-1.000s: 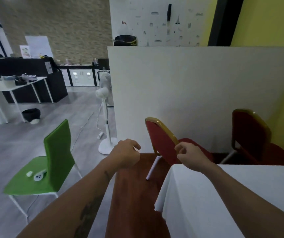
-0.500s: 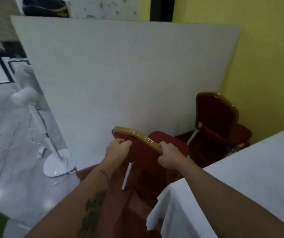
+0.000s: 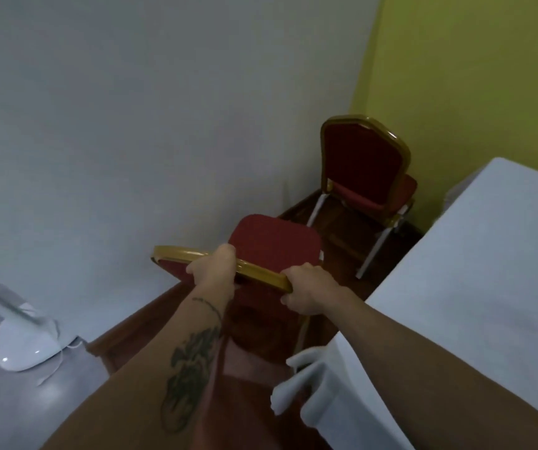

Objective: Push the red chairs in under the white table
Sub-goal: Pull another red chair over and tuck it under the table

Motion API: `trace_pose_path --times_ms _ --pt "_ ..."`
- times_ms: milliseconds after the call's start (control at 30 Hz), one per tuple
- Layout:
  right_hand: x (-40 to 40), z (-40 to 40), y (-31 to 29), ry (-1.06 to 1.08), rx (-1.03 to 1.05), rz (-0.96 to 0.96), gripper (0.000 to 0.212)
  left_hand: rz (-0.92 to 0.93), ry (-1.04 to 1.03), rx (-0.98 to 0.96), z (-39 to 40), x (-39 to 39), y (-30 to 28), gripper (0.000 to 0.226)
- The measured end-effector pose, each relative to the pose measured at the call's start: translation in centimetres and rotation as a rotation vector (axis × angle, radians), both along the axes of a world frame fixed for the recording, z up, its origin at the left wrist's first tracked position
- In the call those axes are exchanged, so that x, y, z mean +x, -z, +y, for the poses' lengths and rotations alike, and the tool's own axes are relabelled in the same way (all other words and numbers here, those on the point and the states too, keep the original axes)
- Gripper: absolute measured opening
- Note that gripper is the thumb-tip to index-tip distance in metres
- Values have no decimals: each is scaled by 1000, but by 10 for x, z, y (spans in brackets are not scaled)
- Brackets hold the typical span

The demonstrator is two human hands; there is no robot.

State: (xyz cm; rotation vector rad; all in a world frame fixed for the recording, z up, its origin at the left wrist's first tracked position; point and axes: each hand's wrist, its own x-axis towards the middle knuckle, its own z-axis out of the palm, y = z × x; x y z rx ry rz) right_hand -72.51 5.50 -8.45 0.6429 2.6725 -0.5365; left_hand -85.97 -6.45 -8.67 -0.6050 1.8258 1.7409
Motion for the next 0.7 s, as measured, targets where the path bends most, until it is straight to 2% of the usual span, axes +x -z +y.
trace_pose_path --times_ms 133,300,400,500,700 --pt "-27 0 -5 11 54 -26 13 11 39 -8 11 -28 -2 73" --pt "-70 -19 -8 78 86 -51 10 37 275 18 9 -92 4 68" --pt "-95 -34 -7 151 77 -53 10 53 470 38 10 -129 1 43" --pt "-113 -46 -8 234 84 -48 20 72 640 43 18 -159 -3 25" --pt "-122 -45 -9 382 50 -51 26 68 883 -1 56 -181 -8 25"
